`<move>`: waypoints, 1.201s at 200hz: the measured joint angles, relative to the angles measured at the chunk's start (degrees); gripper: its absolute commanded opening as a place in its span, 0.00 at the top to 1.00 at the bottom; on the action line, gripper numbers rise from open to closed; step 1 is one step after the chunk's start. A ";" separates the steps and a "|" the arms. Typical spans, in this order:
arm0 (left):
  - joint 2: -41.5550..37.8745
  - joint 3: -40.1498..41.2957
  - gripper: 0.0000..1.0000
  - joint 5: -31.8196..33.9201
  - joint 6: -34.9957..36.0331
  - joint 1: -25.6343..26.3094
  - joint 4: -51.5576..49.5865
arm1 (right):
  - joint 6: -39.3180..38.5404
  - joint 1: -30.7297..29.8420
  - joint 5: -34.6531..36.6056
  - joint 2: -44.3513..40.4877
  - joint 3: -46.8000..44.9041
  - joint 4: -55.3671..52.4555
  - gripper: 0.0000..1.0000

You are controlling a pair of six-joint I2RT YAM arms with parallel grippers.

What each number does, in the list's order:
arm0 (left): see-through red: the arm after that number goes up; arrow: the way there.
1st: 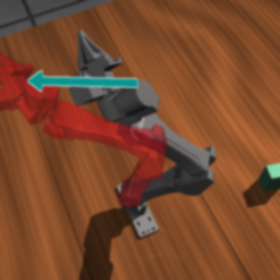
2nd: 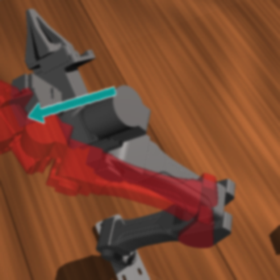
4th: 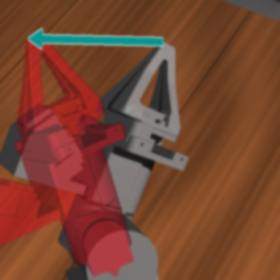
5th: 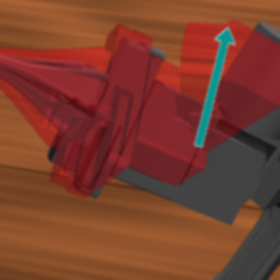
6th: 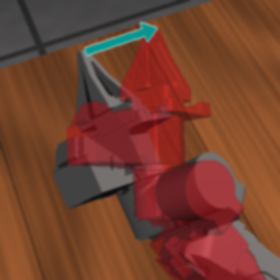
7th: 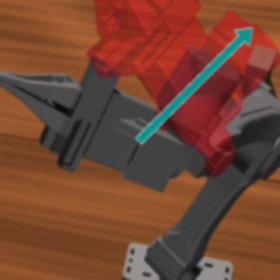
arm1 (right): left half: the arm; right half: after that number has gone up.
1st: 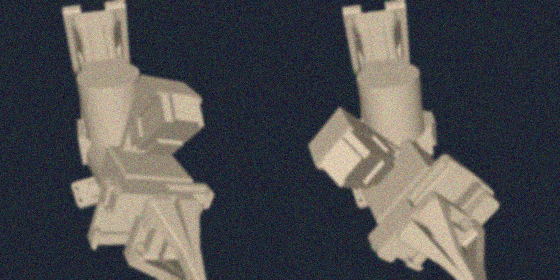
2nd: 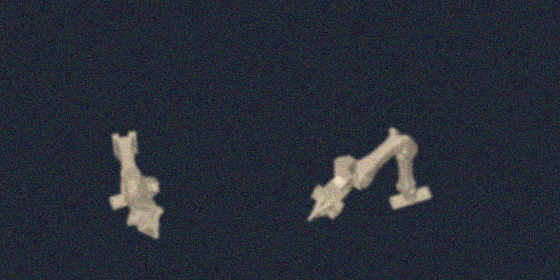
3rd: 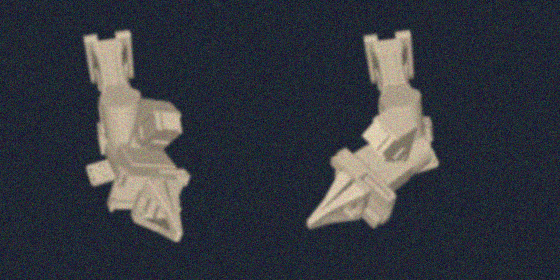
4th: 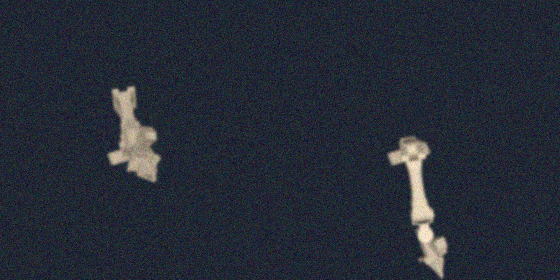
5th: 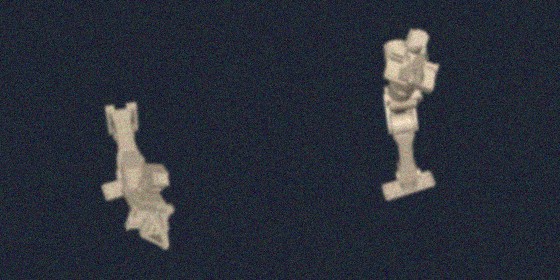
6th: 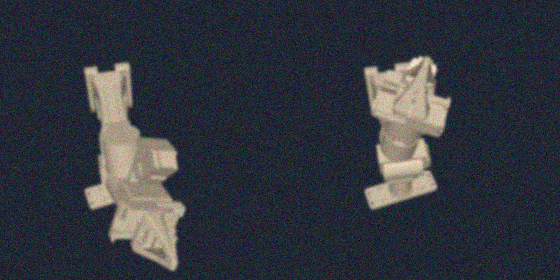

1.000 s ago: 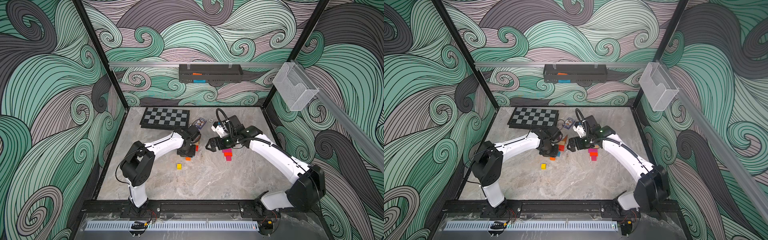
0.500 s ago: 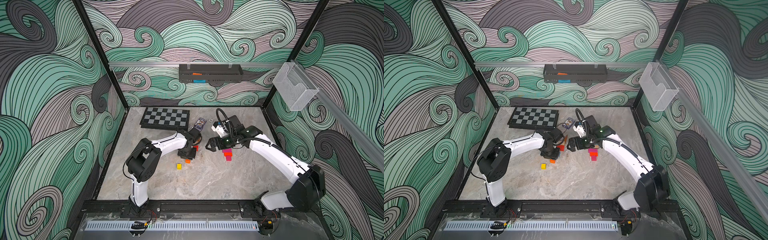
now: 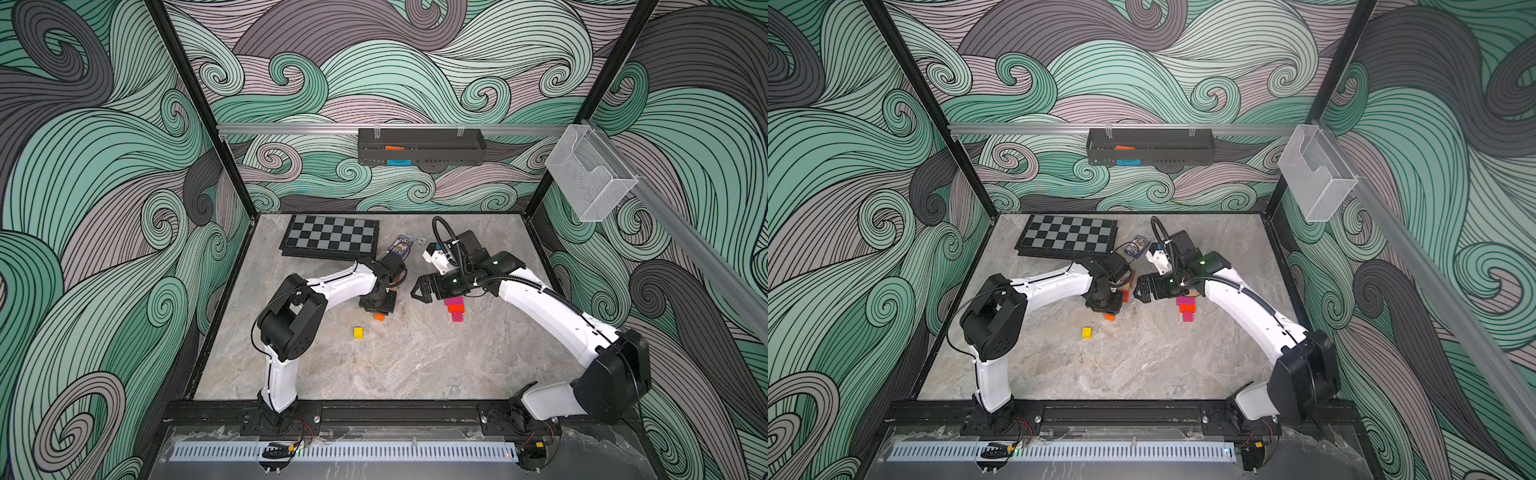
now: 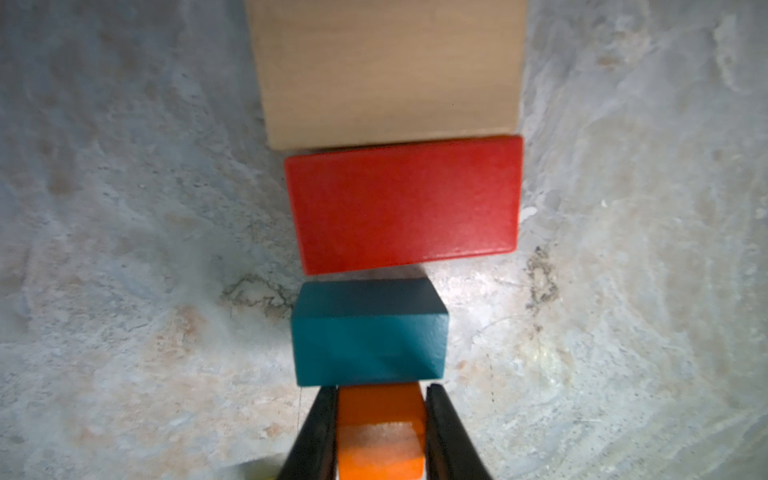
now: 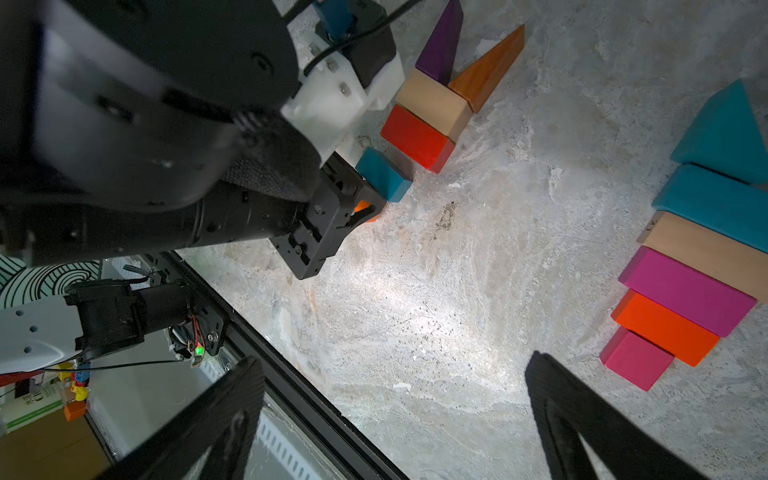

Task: Assemble a carrot with building blocks
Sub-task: Place the building block at the center of the board, then pick up the building block from the center of the board.

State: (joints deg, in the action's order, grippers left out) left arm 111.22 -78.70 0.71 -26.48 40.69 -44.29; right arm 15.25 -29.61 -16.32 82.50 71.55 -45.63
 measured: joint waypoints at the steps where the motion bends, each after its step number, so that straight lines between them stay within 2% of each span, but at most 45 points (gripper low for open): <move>1: 0.04 0.00 0.83 0.02 0.00 0.00 -0.02 | 0.02 0.00 0.00 0.00 0.00 0.00 0.01; 19: 0.11 0.00 0.74 0.22 0.02 0.00 -0.02 | 0.00 0.00 0.07 0.00 0.00 0.00 0.01; 38: 0.11 0.02 0.57 0.44 0.26 0.00 -0.02 | 0.00 0.00 0.07 0.00 0.00 0.00 0.01; 65: 0.11 0.02 0.48 0.70 0.22 0.00 0.07 | 0.00 0.00 0.07 0.00 0.00 0.00 0.01; 133: -0.68 0.39 0.42 1.62 -0.20 0.00 -0.17 | 0.00 0.00 0.09 0.00 0.00 -0.02 0.01; 155: -5.92 3.41 0.40 2.10 -1.73 0.00 -1.60 | 0.02 0.00 0.15 -0.17 0.00 -0.04 0.01; 200: -21.77 12.46 0.38 2.23 -7.37 0.00 -5.07 | 0.20 0.00 0.00 -2.23 0.00 -0.11 0.01; 240: -24.17 20.06 0.35 2.25 -10.40 0.00 -5.38 | 0.20 0.00 -0.37 -3.23 -0.09 -0.09 0.01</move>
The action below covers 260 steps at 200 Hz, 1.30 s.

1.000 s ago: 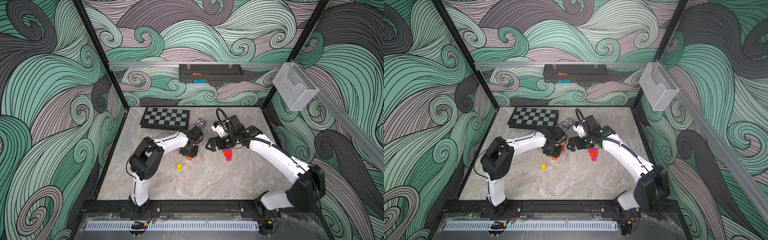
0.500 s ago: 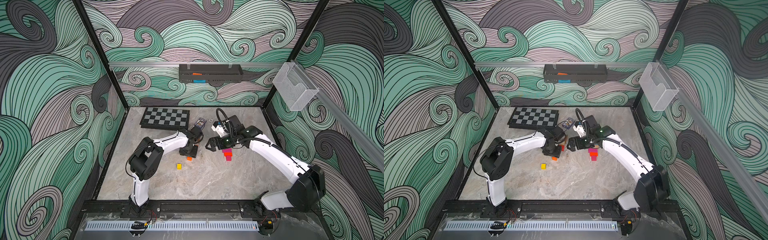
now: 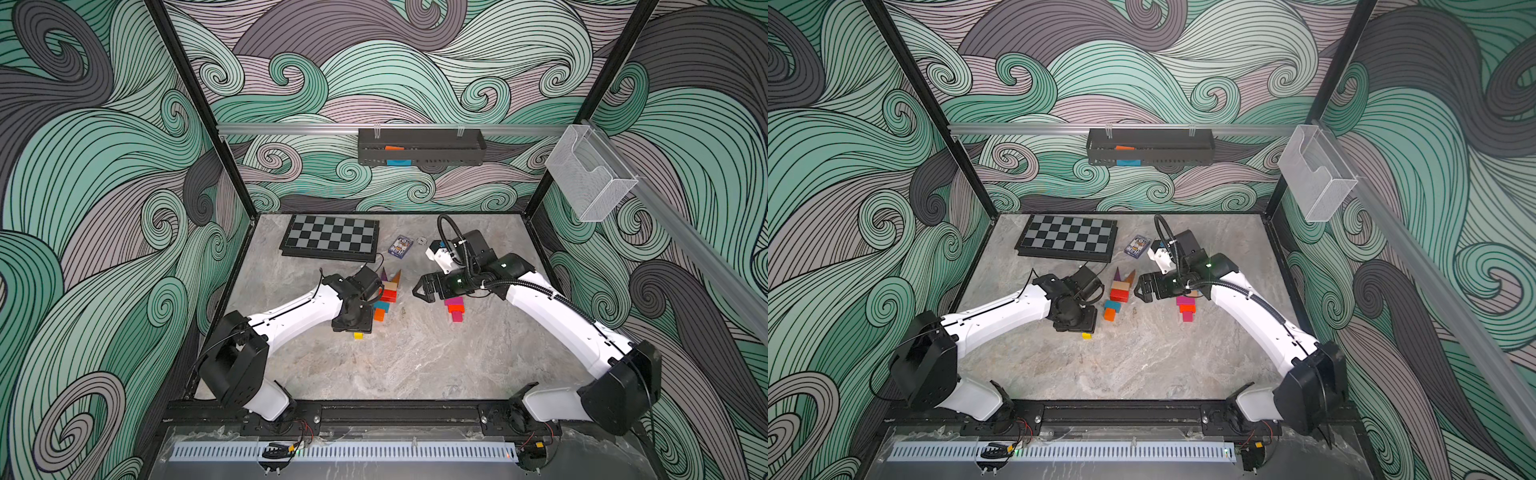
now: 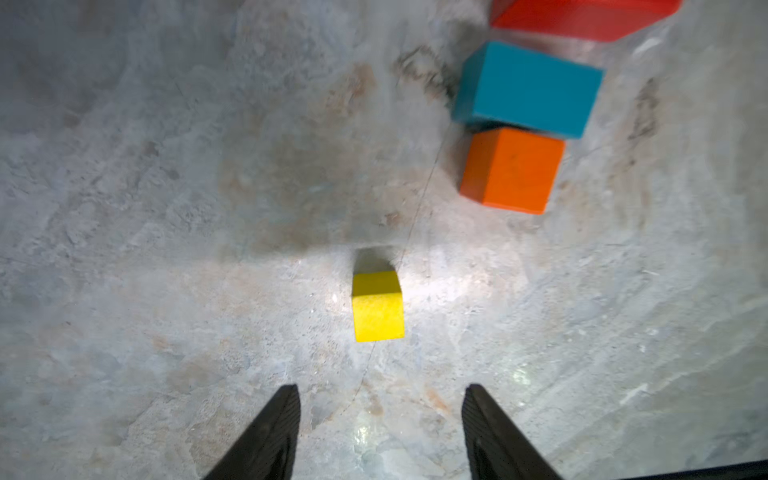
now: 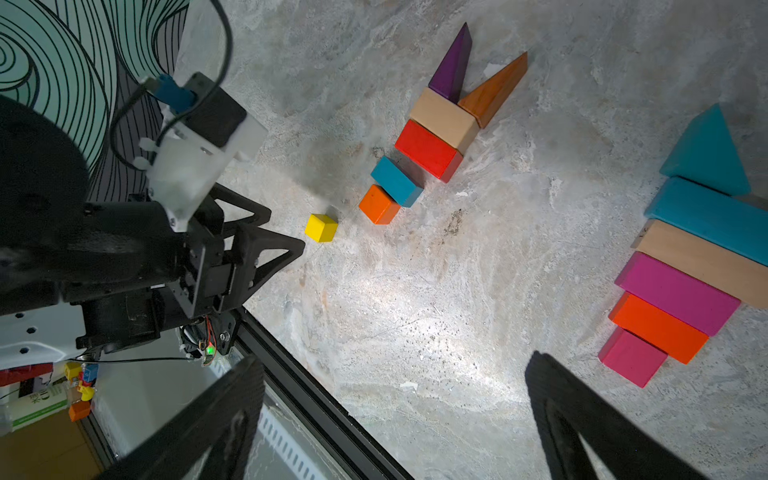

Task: Assemble a carrot with building blocks
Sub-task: Pick up the building block from the center of the board.

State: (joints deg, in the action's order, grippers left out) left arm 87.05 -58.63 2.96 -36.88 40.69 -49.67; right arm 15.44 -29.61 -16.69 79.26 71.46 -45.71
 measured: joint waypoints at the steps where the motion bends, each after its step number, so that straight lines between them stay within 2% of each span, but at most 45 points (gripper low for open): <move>1: 0.00 0.15 0.35 0.00 -0.07 0.00 -0.02 | 0.00 0.00 0.00 0.02 0.00 -0.02 0.01; 46: 3.21 0.81 0.35 0.52 -0.33 0.00 2.91 | -0.02 0.00 -0.39 0.02 -0.35 -0.13 0.01; 77: 6.32 0.81 0.42 0.61 -0.33 0.00 5.14 | -0.02 0.00 -0.39 0.09 -0.42 -0.13 0.01; 105: 8.20 0.83 0.60 0.76 -0.55 0.00 6.45 | -0.02 0.00 -0.39 0.33 -0.42 -0.13 0.01; 166: 9.25 0.81 0.86 0.87 -0.72 0.00 7.89 | -0.04 0.00 -0.37 0.35 -0.59 -0.15 0.01; 230: 9.22 0.28 0.90 0.57 0.15 1.40 7.85 | -0.02 0.00 -0.37 0.42 -0.59 -0.13 0.01; 260: 12.13 -4.15 0.90 0.17 1.62 2.73 7.87 | -0.02 0.00 -0.37 0.72 -0.59 -0.11 0.01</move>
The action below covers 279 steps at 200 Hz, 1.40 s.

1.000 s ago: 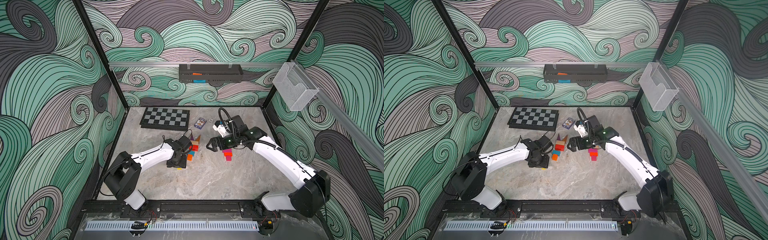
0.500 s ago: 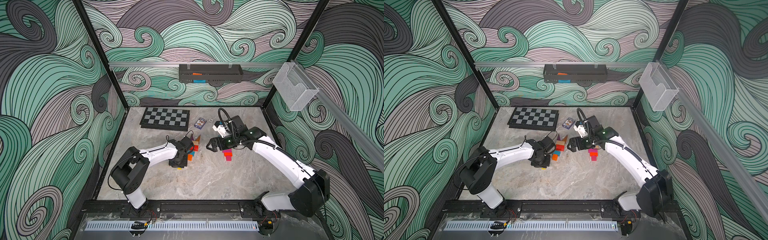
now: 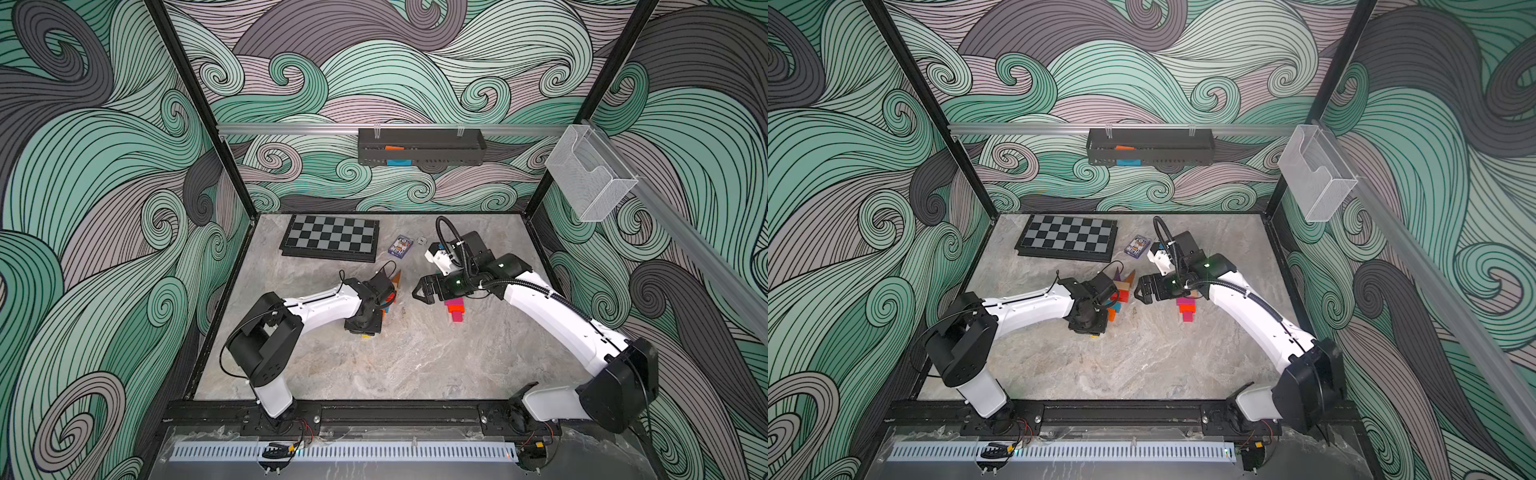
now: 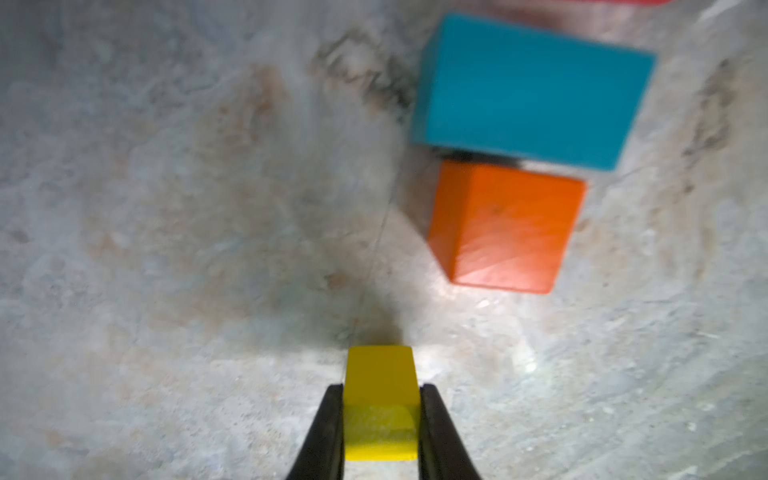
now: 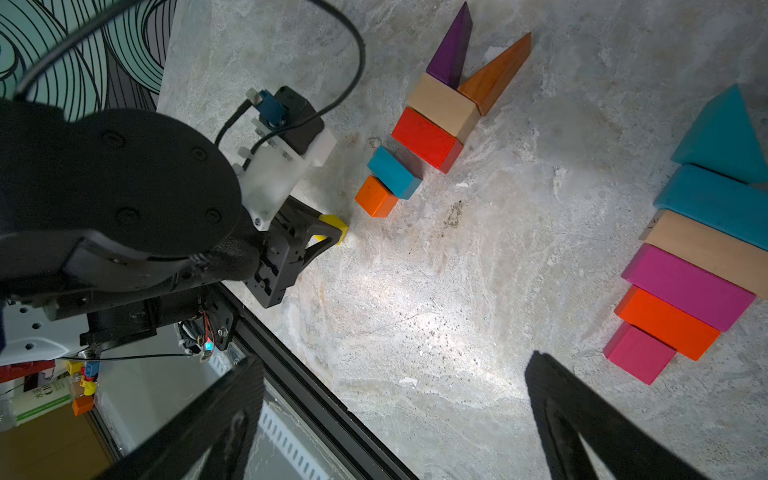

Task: Assemble a carrot with building blocks
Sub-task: Pick up the building block from the center of the board, then place the building block at the center of the board.

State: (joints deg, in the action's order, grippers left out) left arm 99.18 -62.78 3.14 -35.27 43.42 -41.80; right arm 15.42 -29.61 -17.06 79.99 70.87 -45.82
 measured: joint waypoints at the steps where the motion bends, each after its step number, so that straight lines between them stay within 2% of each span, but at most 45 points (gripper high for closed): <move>1: 0.13 -0.13 0.90 0.00 0.04 0.00 0.02 | 0.00 0.00 0.00 0.00 0.00 0.00 0.02; 45: 5.05 -6.03 0.90 0.04 2.78 0.17 0.33 | 0.00 0.00 0.00 0.50 0.00 0.02 0.01; 89: 7.54 -8.35 0.88 0.04 4.57 0.17 0.09 | -0.02 0.00 0.00 0.76 0.00 0.07 0.01; 118: 7.87 -8.70 0.81 0.07 5.14 0.17 0.02 | -0.02 0.00 0.00 0.76 0.00 0.11 0.01; 166: 7.87 -8.70 0.59 0.17 5.44 0.17 -0.11 | 0.00 0.00 0.00 0.76 0.00 0.15 0.01; 202: 7.87 -8.70 0.51 0.33 5.53 0.17 -0.24 | 0.00 0.00 0.00 0.76 0.00 0.17 0.01; 255: 6.25 -8.68 0.51 1.29 5.03 0.17 -1.51 | 0.00 0.00 0.00 0.76 0.00 0.17 0.01; 270: 3.15 -7.89 0.57 1.25 3.82 -0.07 -1.62 | 0.00 0.00 0.02 0.76 0.00 0.17 0.01; 279: 0.22 -6.54 0.64 0.85 2.80 -0.24 -1.44 | 0.00 0.00 0.02 0.76 0.00 0.17 0.01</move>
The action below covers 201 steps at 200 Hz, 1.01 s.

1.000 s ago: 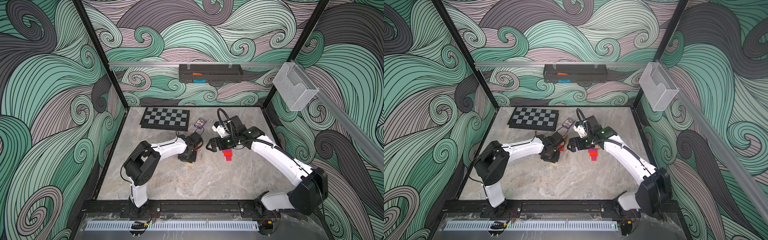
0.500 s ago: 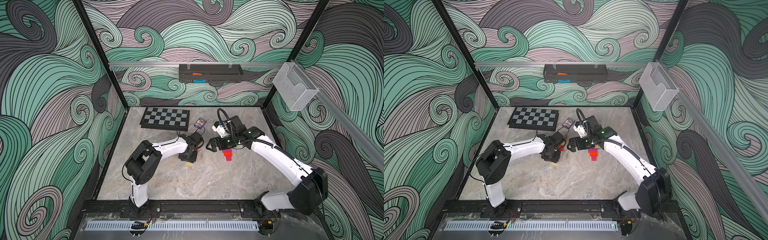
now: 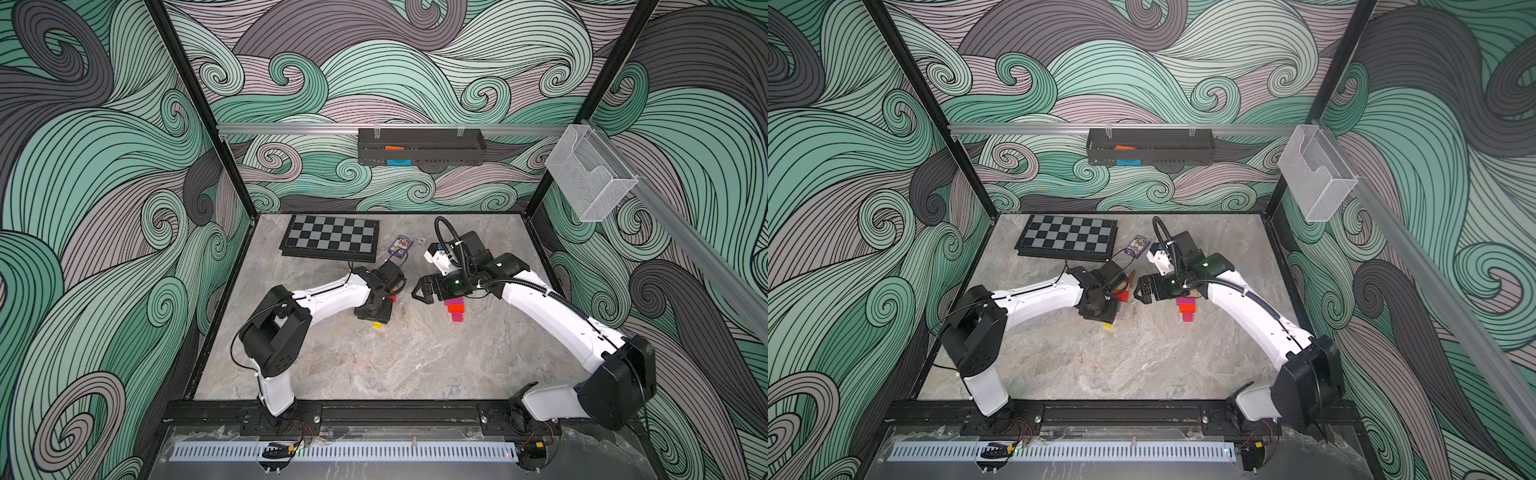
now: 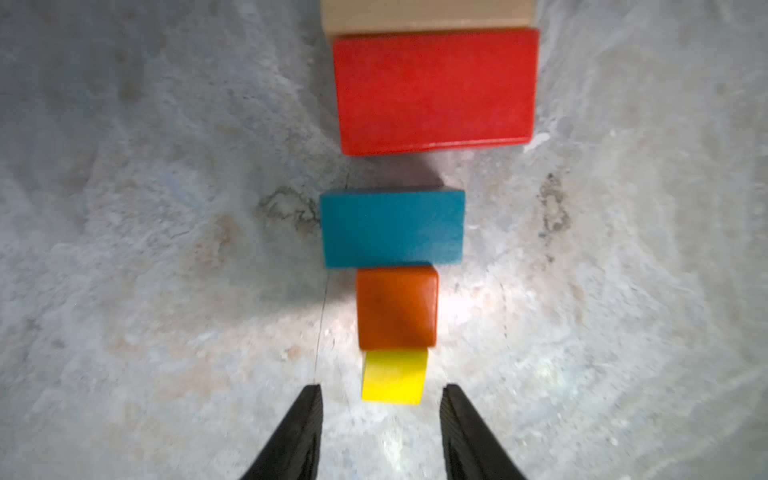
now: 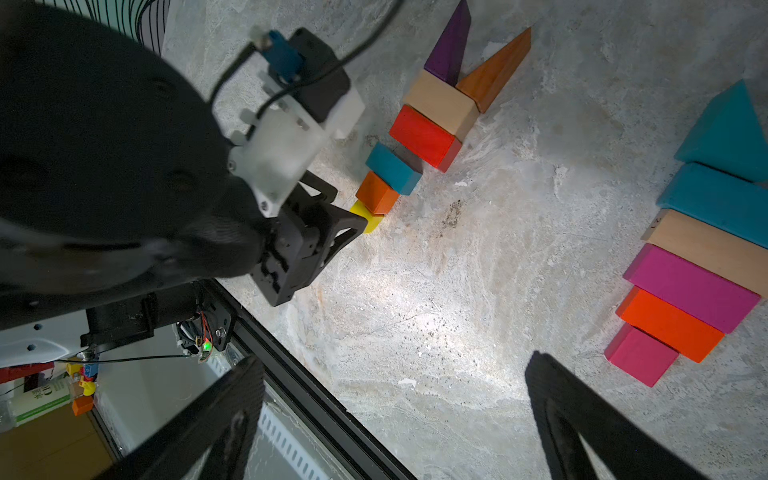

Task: Assemble a carrot with building blocks
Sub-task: Place the building block at the center of the board, then assemble the building block at the center of the board.

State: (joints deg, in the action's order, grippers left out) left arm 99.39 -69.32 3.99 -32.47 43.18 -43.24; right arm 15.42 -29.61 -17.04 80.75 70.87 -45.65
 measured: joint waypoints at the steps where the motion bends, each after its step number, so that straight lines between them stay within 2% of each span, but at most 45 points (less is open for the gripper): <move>1: -0.22 0.13 0.65 -0.02 -0.09 0.00 0.00 | 0.00 0.00 0.00 0.00 0.00 0.00 0.02; 18: -5.46 3.52 0.77 -1.73 -2.36 -0.13 0.15 | 0.00 0.00 -0.02 0.00 -0.02 0.00 0.01; 41: -8.22 8.31 0.84 -4.50 -5.33 -0.31 1.49 | 0.00 0.00 -0.02 0.00 -0.37 0.15 0.01; 76: -7.58 12.57 0.83 -6.95 -7.93 -0.31 3.50 | 0.02 0.00 -0.07 0.00 -1.29 0.33 0.01; 108: -6.12 12.59 0.79 -7.89 -9.42 -0.31 6.99 | 0.00 0.00 -0.07 0.00 -1.29 0.44 0.01; 201: -2.03 12.87 0.79 -7.23 -10.78 -0.31 10.69 | -0.02 0.00 -0.13 0.42 -1.29 0.46 0.01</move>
State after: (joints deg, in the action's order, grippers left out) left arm 97.36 -56.45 -3.25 -43.24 42.87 -32.56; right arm 15.40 -29.61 -17.17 81.17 69.58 -45.19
